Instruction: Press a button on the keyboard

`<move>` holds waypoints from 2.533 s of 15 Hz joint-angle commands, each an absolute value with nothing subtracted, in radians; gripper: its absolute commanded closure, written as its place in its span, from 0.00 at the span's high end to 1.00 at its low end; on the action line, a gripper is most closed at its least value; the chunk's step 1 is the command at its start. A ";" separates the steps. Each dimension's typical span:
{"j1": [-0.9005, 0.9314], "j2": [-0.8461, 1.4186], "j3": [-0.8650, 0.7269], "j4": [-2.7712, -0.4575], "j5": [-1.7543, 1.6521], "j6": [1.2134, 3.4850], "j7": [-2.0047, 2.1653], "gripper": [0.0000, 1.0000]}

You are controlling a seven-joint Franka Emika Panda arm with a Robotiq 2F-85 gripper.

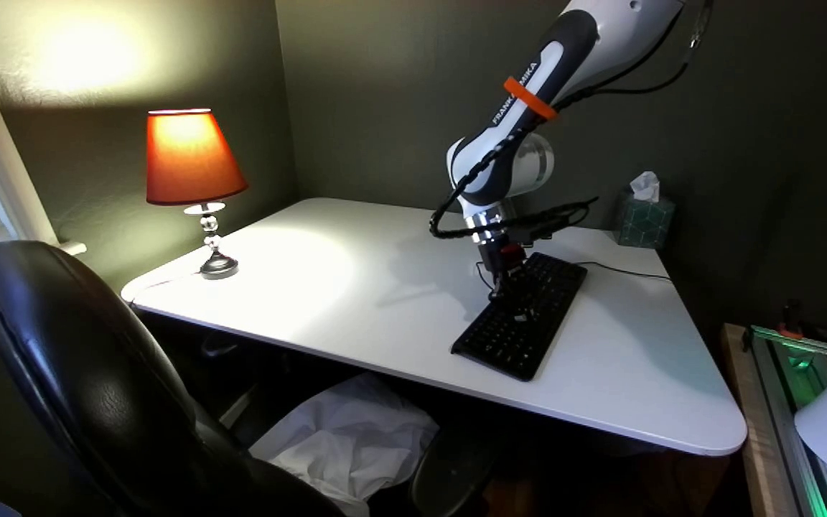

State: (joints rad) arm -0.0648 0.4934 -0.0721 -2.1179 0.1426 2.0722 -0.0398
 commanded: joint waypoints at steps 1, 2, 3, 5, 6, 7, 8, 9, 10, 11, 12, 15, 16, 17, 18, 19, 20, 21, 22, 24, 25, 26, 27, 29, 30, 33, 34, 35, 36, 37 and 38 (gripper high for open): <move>-0.075 0.513 -0.062 -2.090 0.132 2.029 -0.023 0.00; -0.075 0.514 -0.062 -2.088 0.132 2.027 -0.023 0.00; -0.075 0.515 -0.062 -2.088 0.132 2.027 -0.023 0.00; -0.075 0.517 -0.061 -2.084 0.133 2.018 -0.023 0.00; -0.075 0.518 -0.061 -2.082 0.134 2.014 -0.023 0.00; -0.074 0.520 -0.061 -2.079 0.134 2.010 -0.023 0.00; -0.074 0.521 -0.060 -2.076 0.134 2.007 -0.023 0.00; -0.074 0.522 -0.060 -2.073 0.134 2.005 -0.023 0.00; -0.074 0.524 -0.060 -2.071 0.134 2.005 -0.024 0.00; -0.074 0.525 -0.060 -2.069 0.134 2.006 -0.024 0.00; -0.074 0.526 -0.059 -2.067 0.134 2.007 -0.024 0.00; -0.074 0.530 -0.059 -2.066 0.135 2.007 -0.023 0.00; -0.074 0.531 -0.059 -2.066 0.135 2.006 -0.023 0.00; -0.074 0.532 -0.059 -2.066 0.135 2.006 -0.023 0.00; -0.074 0.534 -0.059 -2.065 0.134 2.005 -0.023 0.00; -0.074 0.536 -0.059 -2.064 0.135 2.005 -0.024 0.00; -0.075 0.537 -0.059 -2.064 0.135 2.006 -0.024 0.00; -0.075 0.537 -0.059 -2.063 0.135 2.006 -0.025 0.00; -0.075 0.538 -0.059 -2.063 0.135 2.007 -0.025 0.00; -0.077 0.538 -0.059 -2.063 0.136 2.009 -0.028 0.00; -0.077 0.538 -0.059 -2.063 0.136 2.008 -0.028 0.00; -0.077 0.538 -0.060 -2.064 0.135 2.009 -0.028 0.00; -0.077 0.538 -0.060 -2.065 0.134 2.009 -0.029 0.00; -0.078 0.541 -0.062 -2.064 0.132 2.007 -0.028 0.00; -0.079 0.542 -0.063 -2.064 0.131 2.007 -0.028 0.00; -0.083 0.543 -0.064 -2.064 0.131 2.008 -0.030 0.00; -0.085 0.544 -0.064 -2.064 0.131 2.007 -0.031 0.00; -0.086 0.545 -0.064 -2.063 0.132 2.006 -0.032 0.00; -0.088 0.548 -0.064 -2.060 0.132 2.003 -0.034 0.00; -0.089 0.550 -0.064 -2.058 0.132 2.003 -0.033 0.00; -0.089 0.551 -0.063 -2.057 0.132 2.002 -0.033 0.00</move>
